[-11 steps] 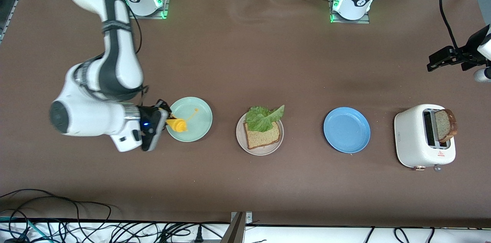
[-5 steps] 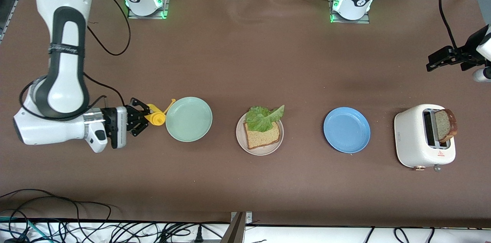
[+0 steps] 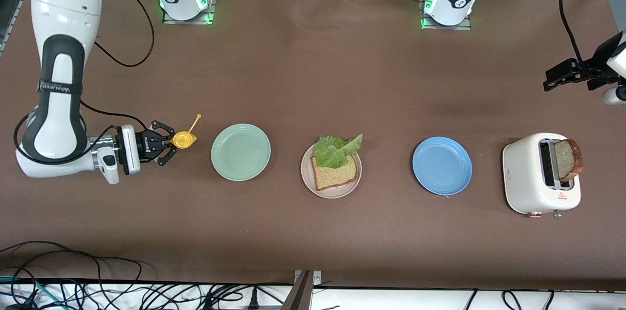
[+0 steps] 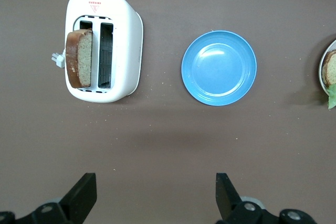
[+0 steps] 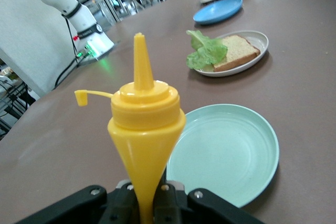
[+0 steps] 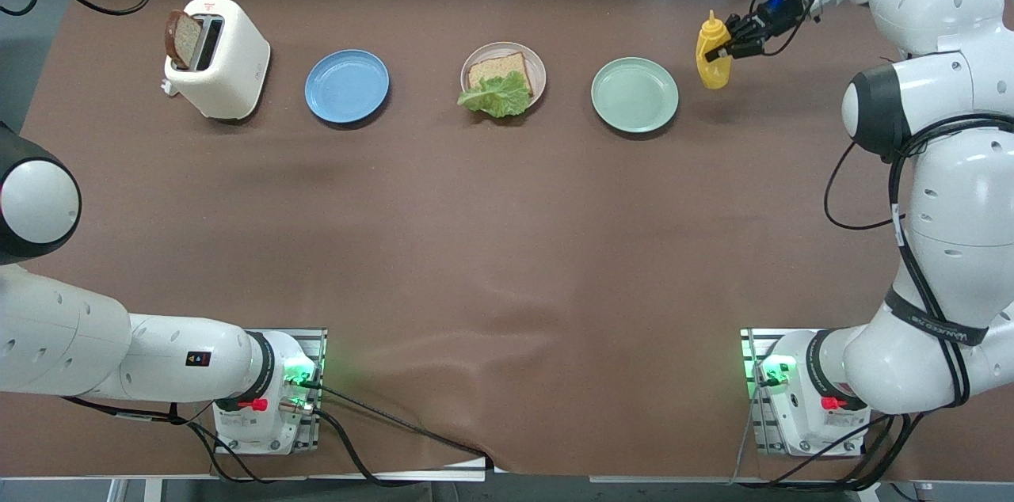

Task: Make sandwich on beige plate with both arms
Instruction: 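Lower the mustard bottle upright onto the table and open the right gripper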

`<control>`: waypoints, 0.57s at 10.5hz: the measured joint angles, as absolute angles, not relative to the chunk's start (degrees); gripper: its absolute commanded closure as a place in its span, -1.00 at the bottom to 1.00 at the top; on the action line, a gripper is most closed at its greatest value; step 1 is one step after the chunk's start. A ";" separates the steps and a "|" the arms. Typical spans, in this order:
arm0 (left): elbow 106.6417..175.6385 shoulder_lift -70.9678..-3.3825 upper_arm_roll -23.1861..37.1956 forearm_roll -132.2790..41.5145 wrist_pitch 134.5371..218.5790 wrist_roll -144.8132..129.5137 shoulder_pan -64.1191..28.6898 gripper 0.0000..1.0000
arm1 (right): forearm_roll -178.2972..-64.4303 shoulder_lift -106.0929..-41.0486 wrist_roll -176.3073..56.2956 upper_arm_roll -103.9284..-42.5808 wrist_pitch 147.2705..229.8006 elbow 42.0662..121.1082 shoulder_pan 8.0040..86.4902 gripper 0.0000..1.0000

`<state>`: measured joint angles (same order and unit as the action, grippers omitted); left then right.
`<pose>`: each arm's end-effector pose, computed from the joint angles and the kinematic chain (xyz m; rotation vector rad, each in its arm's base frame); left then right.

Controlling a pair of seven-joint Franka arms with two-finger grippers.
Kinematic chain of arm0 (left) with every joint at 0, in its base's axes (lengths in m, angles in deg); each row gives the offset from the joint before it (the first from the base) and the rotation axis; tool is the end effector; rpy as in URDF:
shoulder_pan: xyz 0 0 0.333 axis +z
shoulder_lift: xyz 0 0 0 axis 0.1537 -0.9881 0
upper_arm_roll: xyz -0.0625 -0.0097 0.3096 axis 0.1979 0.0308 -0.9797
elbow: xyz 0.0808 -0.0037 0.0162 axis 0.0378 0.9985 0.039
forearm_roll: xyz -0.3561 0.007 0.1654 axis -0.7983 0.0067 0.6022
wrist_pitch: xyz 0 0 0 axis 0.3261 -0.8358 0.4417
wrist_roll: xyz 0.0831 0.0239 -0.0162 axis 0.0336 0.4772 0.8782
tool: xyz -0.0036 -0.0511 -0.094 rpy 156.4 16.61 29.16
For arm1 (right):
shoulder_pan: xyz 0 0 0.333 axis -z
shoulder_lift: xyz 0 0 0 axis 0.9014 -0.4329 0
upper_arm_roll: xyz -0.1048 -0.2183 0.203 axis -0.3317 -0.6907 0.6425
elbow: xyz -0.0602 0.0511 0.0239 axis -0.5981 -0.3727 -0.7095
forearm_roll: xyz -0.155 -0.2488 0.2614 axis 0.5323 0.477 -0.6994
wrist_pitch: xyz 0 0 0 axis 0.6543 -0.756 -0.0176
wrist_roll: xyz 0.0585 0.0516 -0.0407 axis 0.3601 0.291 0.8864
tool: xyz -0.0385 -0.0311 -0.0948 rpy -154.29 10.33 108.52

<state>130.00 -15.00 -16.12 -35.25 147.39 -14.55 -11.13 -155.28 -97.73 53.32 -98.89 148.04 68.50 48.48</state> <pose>0.5672 0.0265 0.6006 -3.1159 -0.0588 0.1126 0.6507 0.0124 0.2212 -1.4942 -1.3980 -0.5073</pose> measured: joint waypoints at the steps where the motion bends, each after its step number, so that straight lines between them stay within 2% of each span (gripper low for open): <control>1: 129.99 -15.00 -16.13 -35.25 147.39 -14.55 -11.12 -1.00 | -157.50 -99.75 57.86 -98.44 146.35 69.21 49.74 1.00; 3: 129.99 -15.01 -16.14 -35.25 147.39 -14.55 -11.11 -1.00 | -160.53 -103.60 64.76 -98.18 142.72 69.43 51.49 1.00; 6: 129.98 -15.03 -16.14 -35.25 147.39 -14.55 -11.11 -1.00 | -162.20 -106.23 70.34 -97.76 141.88 69.41 53.01 1.00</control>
